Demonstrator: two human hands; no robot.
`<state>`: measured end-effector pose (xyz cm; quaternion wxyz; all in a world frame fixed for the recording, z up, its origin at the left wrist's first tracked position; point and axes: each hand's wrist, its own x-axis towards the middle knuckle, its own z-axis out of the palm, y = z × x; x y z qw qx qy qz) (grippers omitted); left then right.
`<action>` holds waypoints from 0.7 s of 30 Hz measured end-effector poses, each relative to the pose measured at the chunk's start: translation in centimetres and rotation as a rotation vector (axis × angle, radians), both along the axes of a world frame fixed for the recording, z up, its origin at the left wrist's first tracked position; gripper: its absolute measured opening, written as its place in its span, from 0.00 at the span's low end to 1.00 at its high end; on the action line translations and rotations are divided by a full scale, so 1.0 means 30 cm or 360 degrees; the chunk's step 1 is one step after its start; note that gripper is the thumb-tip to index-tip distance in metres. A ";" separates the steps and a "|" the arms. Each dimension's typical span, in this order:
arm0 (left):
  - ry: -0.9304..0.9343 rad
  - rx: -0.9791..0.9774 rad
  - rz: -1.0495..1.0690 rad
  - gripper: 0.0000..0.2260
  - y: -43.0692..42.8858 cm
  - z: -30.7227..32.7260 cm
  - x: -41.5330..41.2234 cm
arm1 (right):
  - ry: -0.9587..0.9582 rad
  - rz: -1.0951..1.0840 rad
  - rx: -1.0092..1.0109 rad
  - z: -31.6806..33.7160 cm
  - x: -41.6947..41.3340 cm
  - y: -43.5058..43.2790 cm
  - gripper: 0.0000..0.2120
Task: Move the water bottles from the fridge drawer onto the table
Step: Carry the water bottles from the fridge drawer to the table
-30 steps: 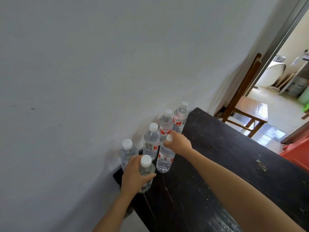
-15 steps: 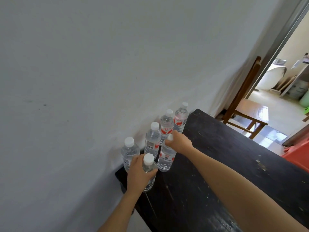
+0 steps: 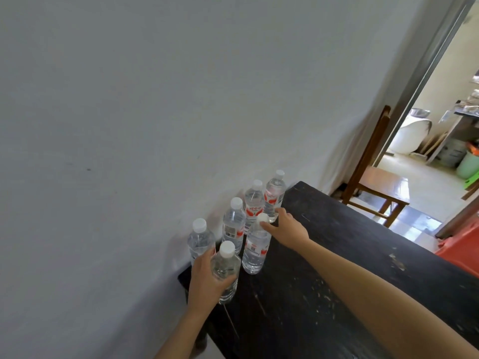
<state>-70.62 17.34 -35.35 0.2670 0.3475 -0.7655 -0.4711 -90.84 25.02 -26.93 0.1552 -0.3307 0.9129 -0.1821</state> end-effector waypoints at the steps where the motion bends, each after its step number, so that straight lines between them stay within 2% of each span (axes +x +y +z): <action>1: -0.0001 -0.0023 0.0030 0.33 0.007 0.000 0.014 | 0.0024 -0.0024 0.0006 0.000 -0.004 0.030 0.34; 11: -0.0214 -0.0123 -0.0037 0.39 0.128 -0.016 0.150 | -0.0118 -0.0112 0.0043 -0.084 0.039 0.315 0.29; 21: -0.0409 -0.0181 -0.0106 0.30 0.202 -0.018 0.241 | -0.0255 -0.0140 0.0118 -0.179 0.179 0.531 0.29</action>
